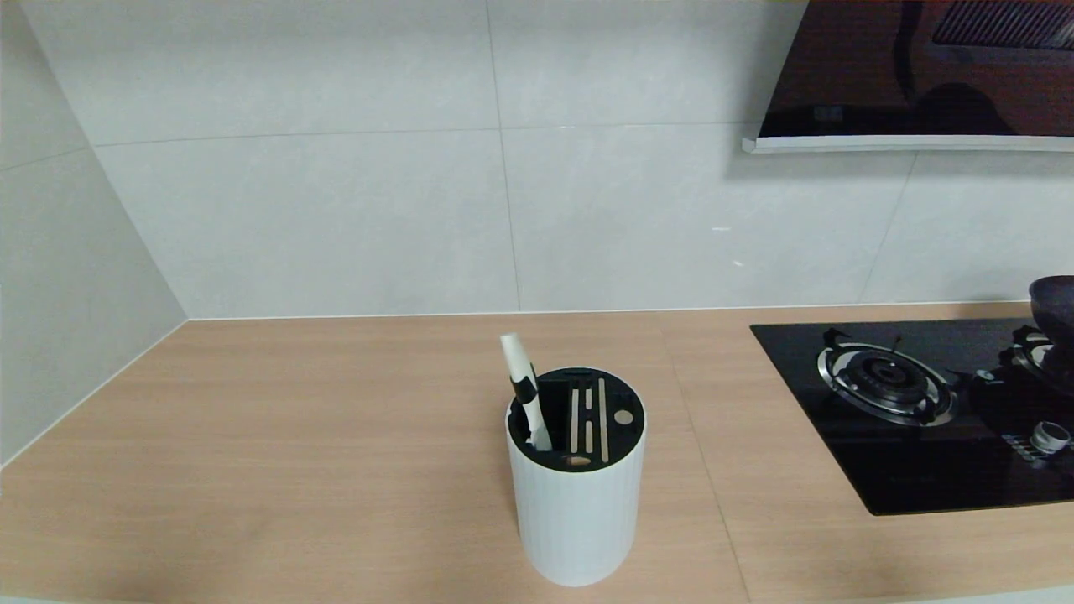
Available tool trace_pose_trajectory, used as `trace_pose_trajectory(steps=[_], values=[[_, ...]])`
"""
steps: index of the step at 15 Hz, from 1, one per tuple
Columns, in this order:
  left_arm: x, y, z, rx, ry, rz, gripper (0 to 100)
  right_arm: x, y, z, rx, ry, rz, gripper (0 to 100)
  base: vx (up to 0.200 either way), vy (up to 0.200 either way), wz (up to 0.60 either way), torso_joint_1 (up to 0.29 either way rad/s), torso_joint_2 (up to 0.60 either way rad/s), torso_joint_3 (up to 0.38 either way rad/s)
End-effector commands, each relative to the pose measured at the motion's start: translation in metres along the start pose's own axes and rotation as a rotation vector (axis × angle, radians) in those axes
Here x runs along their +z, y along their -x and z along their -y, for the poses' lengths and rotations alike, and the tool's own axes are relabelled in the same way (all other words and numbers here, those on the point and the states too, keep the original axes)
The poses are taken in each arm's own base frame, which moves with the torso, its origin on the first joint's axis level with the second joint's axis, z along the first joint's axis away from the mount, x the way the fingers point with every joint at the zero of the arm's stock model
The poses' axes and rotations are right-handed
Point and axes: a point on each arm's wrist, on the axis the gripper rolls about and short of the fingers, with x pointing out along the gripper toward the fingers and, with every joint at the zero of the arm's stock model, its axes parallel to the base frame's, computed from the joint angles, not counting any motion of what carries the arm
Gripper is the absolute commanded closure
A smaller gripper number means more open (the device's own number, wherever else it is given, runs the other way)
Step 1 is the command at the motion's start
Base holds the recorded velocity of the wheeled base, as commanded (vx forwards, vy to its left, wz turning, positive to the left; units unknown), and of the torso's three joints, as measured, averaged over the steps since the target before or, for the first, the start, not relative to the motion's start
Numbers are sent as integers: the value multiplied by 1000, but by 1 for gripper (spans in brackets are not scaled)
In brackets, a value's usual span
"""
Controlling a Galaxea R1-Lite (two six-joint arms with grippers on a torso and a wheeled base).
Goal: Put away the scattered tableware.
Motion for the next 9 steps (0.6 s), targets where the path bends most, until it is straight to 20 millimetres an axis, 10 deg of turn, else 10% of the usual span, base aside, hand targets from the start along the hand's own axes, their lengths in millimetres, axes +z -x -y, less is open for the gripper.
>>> trace_pose_trajectory(steps=[1,9], values=[[-11,18,0,53,-25,54,0,-8,11,-2,-46,9,38,0,0,0,0,0,0,0],[-81,12,7,118,-34,-59,0,-79,5,-8,-11,29,-88,0,0,0,0,0,0,0]])
